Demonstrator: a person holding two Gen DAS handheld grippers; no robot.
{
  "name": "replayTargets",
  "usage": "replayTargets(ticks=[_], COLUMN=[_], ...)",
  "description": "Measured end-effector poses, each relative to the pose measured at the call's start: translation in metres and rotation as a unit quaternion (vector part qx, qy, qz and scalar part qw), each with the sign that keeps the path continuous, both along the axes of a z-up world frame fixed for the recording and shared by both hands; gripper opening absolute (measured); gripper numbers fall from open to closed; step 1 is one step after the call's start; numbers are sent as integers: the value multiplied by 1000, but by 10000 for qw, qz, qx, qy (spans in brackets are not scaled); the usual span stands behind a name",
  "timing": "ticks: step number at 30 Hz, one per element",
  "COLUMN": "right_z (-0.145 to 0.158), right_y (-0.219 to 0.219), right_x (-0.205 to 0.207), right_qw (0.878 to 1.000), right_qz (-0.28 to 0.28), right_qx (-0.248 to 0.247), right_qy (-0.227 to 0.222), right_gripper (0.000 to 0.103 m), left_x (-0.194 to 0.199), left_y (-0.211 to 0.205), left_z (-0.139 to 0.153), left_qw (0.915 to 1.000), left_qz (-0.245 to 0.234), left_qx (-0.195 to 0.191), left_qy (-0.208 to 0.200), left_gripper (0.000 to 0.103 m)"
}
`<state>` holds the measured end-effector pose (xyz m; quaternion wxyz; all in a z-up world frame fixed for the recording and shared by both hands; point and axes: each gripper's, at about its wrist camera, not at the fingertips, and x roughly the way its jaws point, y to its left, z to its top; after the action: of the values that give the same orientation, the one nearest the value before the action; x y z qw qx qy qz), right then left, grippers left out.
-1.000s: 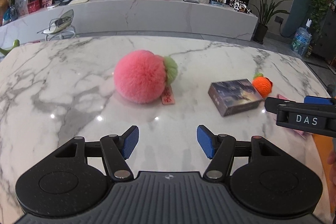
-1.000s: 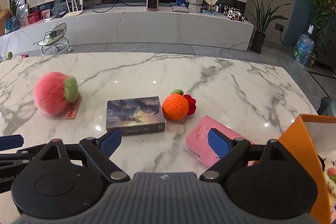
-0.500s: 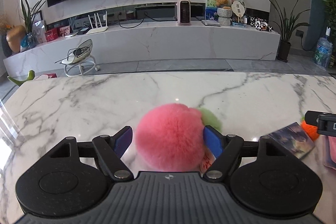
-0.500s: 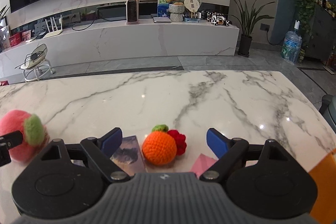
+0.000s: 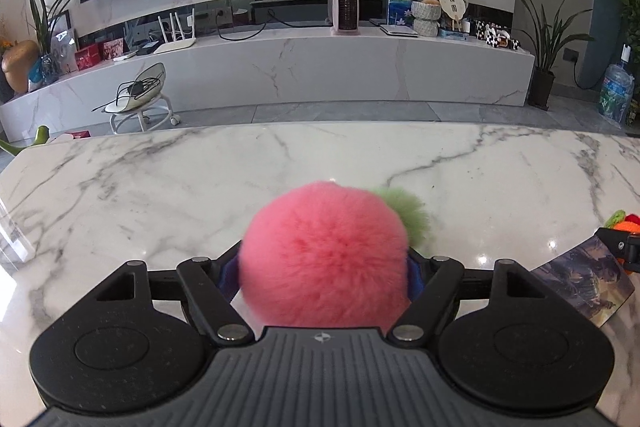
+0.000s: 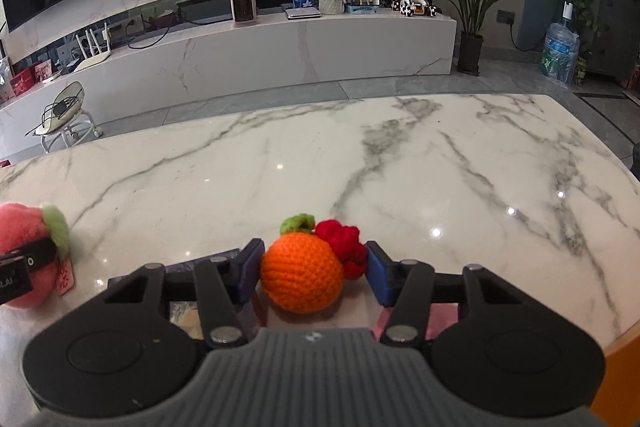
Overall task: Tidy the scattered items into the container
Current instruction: 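Carry the pompom ball and crocheted fruit over the orange box with both tools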
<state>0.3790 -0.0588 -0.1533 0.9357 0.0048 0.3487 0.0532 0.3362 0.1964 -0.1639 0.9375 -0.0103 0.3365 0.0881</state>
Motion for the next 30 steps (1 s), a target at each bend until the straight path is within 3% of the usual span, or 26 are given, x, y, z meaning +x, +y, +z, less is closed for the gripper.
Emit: replayTargets(ticks=[3, 6, 11, 18, 30], right_z=[1, 3, 15, 45, 108], right_y=[0, -1, 1, -3, -20], right_x=[0, -1, -10, -33, -113], right_qw=[10000, 10000, 9997, 9990, 9969], right_qz=[32, 41, 82, 173, 384], right_qx=[7, -8, -61, 35, 128], right_qy=[12, 2, -208, -414, -669], right_gripper=[56, 55, 55, 55, 55], left_x=[-1, -6, -16, -45, -122], left_y=[-1, -3, -7, -19, -52], left_z=[-2, -1, 9, 45, 113], left_qw=[10000, 9999, 9997, 9991, 9976], left_qz=[-57, -108, -145, -267, -521], left_qx=[13, 61, 128, 116, -76], left_qy=[8, -40, -148, -295, -451], left_gripper=[61, 54, 53, 52, 52])
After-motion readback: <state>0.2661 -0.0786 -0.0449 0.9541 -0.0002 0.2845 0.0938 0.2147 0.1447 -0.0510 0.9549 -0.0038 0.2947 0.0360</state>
